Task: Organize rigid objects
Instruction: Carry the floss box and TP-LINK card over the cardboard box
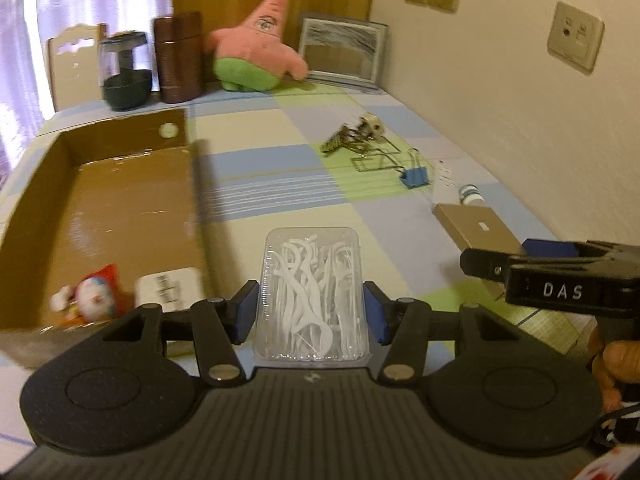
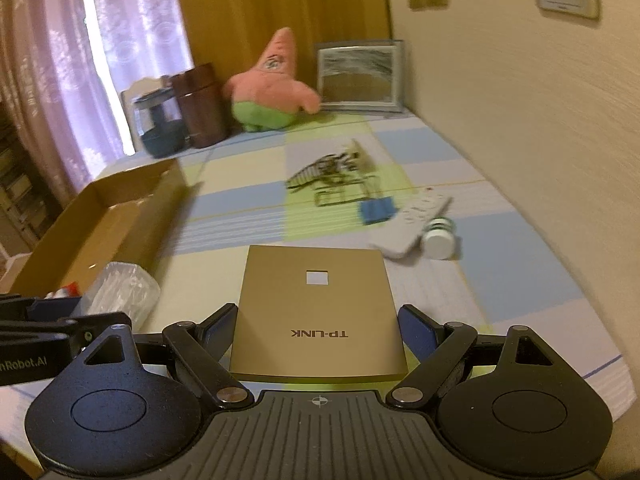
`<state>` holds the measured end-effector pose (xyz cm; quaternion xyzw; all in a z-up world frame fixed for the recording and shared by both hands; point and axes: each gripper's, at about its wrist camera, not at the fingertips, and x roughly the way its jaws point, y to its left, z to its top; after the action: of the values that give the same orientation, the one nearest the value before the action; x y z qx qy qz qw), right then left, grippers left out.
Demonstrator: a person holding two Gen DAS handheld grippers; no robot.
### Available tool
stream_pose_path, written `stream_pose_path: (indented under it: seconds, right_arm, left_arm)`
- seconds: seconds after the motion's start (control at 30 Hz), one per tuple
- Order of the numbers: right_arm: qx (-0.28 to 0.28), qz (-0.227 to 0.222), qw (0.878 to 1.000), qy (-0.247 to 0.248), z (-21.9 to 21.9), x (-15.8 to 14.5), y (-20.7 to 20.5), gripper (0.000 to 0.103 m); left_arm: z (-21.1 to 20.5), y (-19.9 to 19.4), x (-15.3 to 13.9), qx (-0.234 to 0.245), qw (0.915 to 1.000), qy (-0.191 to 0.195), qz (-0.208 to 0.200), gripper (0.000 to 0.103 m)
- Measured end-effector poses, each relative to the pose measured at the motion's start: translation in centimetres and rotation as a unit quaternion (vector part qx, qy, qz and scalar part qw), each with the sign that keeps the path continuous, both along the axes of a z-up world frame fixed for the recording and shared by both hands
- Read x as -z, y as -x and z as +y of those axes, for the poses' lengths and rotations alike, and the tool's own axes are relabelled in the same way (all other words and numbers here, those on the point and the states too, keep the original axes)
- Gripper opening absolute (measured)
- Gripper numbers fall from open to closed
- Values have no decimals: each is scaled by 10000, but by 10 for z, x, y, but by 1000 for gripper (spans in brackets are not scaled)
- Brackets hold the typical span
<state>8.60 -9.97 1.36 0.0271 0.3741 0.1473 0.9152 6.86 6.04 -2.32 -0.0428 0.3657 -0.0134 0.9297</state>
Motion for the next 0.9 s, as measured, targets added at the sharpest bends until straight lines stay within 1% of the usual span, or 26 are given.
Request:
stream_pose_path:
  seconds: [0.23,0.4,0.63,0.9]
  right_arm:
    - [-413,-122,9991,14,44,-10,13,83]
    - [-667,-195,9976,69,72,-12,19,83]
    - [-950,-216,9952,97,101,-14,25,83]
    - [-1146,-235,9930,130,121,-16,29,83]
  left_arm:
    - [31,31,-17,-391,9991,-80,-131,50]
    - [53,48,-26,-628,9977,-153,-224,50]
    - [82,59,-32,-922,9953,-105,-292,50]
    - [104,67,-33,-1157,9927,-76,-320,50]
